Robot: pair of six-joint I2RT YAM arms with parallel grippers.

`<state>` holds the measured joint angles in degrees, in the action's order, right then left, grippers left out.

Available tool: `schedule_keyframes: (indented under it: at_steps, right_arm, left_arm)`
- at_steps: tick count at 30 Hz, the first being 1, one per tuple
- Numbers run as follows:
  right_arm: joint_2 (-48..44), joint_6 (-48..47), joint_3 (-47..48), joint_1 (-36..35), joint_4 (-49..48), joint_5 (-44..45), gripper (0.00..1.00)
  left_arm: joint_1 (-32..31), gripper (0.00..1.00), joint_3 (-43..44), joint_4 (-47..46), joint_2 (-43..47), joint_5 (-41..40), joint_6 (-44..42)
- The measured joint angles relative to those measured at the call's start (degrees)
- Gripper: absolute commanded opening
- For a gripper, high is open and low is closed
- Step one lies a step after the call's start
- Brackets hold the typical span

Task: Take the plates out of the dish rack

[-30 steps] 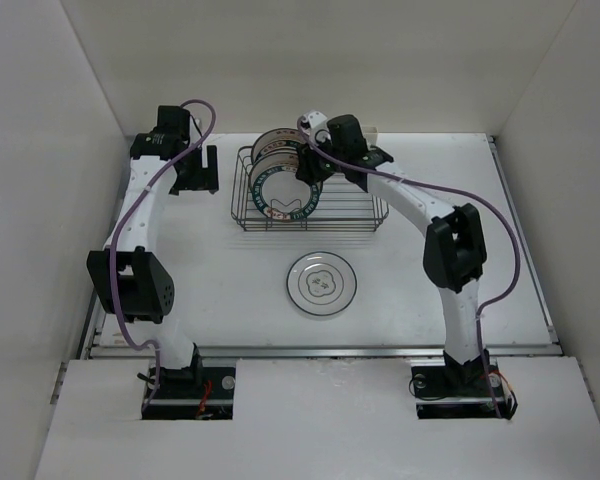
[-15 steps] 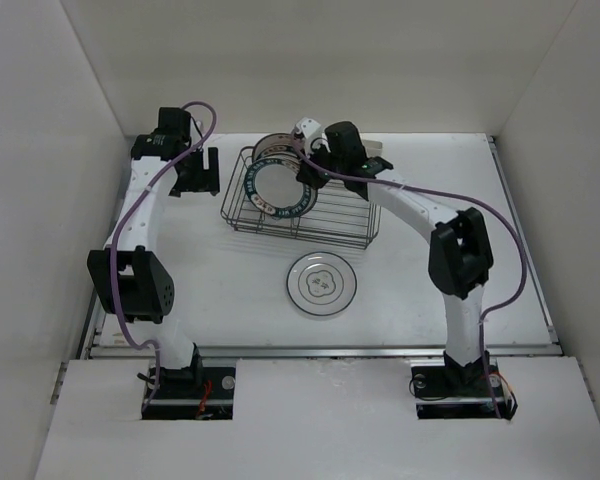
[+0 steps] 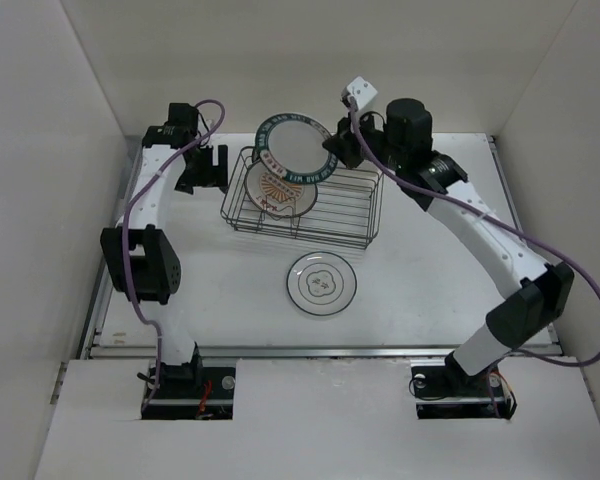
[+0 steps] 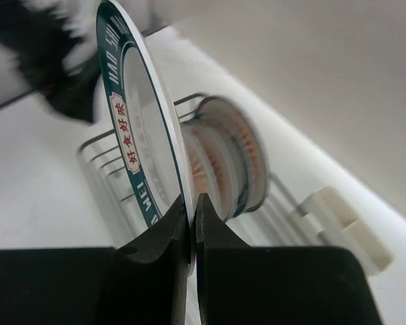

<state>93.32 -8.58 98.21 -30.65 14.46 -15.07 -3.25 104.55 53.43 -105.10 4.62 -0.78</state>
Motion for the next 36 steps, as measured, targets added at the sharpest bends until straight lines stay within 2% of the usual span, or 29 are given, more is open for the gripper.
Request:
schedule_keyframes:
  at_steps: [2, 7, 8, 12, 13, 15, 23, 36]
  right_arm:
    - [-3.15, 2.12, -4.24, -0.02, 1.05, -5.42, 0.00]
    - [-8.46, 6.95, -23.12, -0.15, 4.85, -16.63, 0.00]
    - [-8.61, 7.80, -26.71, -0.15, 6.25, -18.38, 0.00]
    - [-8.66, 11.41, -38.93, -0.15, 9.68, -21.77, 0.00]
    - [-8.79, 12.15, -41.09, -0.15, 10.03, -22.03, 0.00]
    - [-9.33, 13.68, -44.44, -0.15, 9.99, -22.43, 0.00]
    - [-8.55, 19.76, -46.84, 0.28, 3.80, -22.47, 0.00]
    - [-6.25, 28.00, -50.31, 5.95, -1.20, -21.73, 0.00]
  left_arm:
    - [-0.33, 0.75, 4.02, 0.52, -5.01, 1.22, 0.00]
    - [-1.57, 0.59, 9.92, 1.20, -15.34, 2.89, -0.04]
    - [-1.79, 0.50, 9.92, 1.57, -16.39, 3.17, -0.04]
    - [-2.29, 0.29, 9.97, 2.64, -18.53, 4.90, 0.15]
    - [-2.40, 0.15, 10.03, 2.69, -18.75, 5.31, 0.24]
    - [-2.69, 0.00, 10.69, 2.95, -19.32, 5.90, 0.66]
    - [-2.32, 0.00, 10.71, 2.89, -19.54, 6.86, 2.69]
    - [-1.03, 0.00, -5.97, -9.03, -9.77, 9.86, 17.73]
